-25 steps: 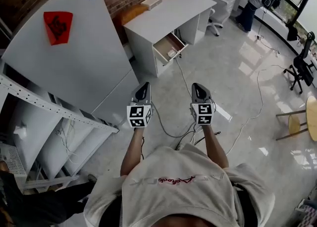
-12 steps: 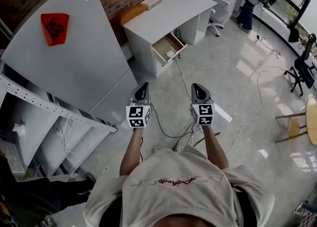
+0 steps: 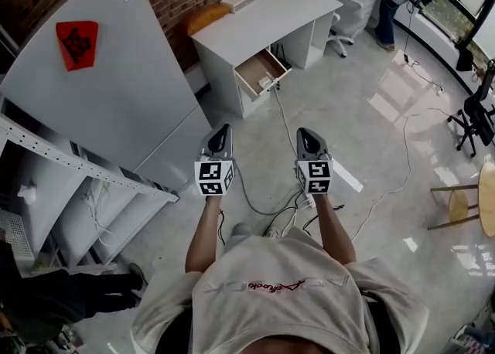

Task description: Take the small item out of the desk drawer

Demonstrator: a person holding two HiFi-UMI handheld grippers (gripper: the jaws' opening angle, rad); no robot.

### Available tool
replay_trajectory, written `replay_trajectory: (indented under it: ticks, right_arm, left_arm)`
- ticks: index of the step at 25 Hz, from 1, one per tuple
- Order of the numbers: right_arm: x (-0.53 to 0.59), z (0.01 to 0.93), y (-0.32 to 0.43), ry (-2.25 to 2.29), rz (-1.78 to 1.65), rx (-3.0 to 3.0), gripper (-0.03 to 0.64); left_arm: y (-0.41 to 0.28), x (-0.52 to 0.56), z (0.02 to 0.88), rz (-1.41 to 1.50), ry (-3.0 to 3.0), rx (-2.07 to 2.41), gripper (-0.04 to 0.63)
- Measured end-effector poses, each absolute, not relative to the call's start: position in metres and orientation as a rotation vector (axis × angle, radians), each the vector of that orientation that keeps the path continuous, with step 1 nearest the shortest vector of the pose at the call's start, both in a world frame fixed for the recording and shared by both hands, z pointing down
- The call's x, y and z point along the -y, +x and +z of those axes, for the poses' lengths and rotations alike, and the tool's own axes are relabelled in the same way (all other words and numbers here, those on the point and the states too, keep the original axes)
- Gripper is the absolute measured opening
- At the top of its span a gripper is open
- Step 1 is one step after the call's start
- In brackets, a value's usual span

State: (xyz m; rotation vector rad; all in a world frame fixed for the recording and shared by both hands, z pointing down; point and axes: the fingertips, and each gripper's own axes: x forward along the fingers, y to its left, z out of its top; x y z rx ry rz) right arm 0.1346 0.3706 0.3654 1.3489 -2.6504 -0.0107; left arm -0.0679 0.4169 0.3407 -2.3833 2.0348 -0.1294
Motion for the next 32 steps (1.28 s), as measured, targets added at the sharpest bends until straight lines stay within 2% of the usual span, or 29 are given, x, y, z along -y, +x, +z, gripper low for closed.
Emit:
replay_trajectory:
  ticks: [15,32]
  right_arm:
    - [-0.328,0.377,0.128,1.33,-0.01,2.638,0.012]
    - [-0.179,0.369,0.067,1.414,-0.024,2.572,0.012]
  left_arm:
    - [-0.086,-0.379,0.359,-0.126,-2.384,-2.082,0.009]
    - [-0.146,-0.219,0.365,-0.096,-2.493,-2.013,0.009]
